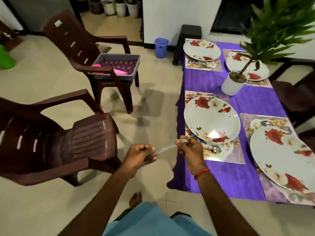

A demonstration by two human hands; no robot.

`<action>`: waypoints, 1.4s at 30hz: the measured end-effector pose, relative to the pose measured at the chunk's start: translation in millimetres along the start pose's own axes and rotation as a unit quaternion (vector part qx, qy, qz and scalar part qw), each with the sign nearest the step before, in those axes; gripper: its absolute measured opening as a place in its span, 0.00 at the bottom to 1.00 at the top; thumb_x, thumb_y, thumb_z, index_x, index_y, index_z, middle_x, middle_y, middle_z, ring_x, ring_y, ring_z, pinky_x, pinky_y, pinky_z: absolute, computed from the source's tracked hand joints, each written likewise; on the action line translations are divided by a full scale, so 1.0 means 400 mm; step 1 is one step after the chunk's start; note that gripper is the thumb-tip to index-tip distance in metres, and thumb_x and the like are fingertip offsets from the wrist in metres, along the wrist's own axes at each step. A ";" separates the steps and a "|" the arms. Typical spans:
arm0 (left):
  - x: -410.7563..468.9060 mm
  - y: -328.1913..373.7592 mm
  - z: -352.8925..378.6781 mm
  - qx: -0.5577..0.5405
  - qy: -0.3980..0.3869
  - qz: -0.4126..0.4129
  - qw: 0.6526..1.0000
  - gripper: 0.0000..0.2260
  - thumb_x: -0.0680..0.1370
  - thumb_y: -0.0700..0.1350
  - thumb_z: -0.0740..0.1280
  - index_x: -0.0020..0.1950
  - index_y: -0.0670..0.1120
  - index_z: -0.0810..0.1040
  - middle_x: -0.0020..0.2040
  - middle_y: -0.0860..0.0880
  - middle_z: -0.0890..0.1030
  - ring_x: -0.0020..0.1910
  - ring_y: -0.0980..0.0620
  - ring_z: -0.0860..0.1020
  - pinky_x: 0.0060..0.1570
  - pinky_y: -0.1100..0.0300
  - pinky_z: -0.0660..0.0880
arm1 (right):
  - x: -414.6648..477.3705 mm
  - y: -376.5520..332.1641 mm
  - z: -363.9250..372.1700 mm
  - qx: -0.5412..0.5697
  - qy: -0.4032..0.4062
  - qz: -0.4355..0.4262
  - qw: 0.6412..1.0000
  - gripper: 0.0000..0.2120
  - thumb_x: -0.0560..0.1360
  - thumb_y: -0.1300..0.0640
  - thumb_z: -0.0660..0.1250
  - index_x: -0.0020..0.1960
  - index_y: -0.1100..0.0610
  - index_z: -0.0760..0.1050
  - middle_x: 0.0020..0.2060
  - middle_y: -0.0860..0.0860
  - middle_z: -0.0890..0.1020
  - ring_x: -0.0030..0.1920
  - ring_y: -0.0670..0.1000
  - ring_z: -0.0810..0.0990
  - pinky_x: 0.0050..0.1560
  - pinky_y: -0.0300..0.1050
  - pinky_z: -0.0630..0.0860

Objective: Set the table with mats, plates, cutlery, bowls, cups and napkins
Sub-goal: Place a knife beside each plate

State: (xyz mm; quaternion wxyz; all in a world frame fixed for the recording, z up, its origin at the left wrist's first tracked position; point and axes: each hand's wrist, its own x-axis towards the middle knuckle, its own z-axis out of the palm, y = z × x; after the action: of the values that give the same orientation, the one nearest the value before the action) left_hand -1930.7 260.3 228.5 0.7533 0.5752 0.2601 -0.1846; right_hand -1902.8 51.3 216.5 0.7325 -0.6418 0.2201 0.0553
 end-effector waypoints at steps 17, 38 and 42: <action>0.120 -0.007 0.128 0.169 -0.176 -0.043 0.969 0.07 0.76 0.32 0.73 0.53 0.37 0.83 0.46 0.37 0.86 0.41 0.44 0.86 0.47 0.54 0.85 | -0.061 0.023 -0.075 0.092 0.179 -0.028 0.979 0.21 0.74 0.69 0.73 0.64 0.56 0.73 0.52 0.60 0.84 0.51 0.58 0.86 0.45 0.51 0.84; 0.271 -0.121 0.343 0.394 -0.171 -0.023 0.903 0.04 0.74 0.43 0.78 0.46 0.49 0.86 0.45 0.52 0.87 0.46 0.51 0.84 0.39 0.63 0.81 | 0.111 0.165 -0.374 -0.046 0.369 0.082 0.925 0.21 0.67 0.58 0.82 0.58 0.55 0.80 0.43 0.52 0.86 0.43 0.55 0.86 0.50 0.56 0.84; 0.306 -0.143 0.367 0.451 -0.169 0.022 0.876 0.07 0.74 0.44 0.79 0.51 0.47 0.87 0.44 0.56 0.85 0.45 0.55 0.84 0.41 0.63 0.81 | 0.145 0.168 -0.401 -0.073 0.365 0.086 0.924 0.17 0.68 0.57 0.81 0.54 0.51 0.79 0.42 0.50 0.86 0.41 0.53 0.86 0.47 0.56 0.85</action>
State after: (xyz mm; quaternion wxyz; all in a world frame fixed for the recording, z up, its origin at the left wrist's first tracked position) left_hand -1839.8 106.4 140.2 0.4481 0.8184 0.0048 -0.3597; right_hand -1915.7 -103.8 119.3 0.5450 -0.6477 0.5222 -0.1039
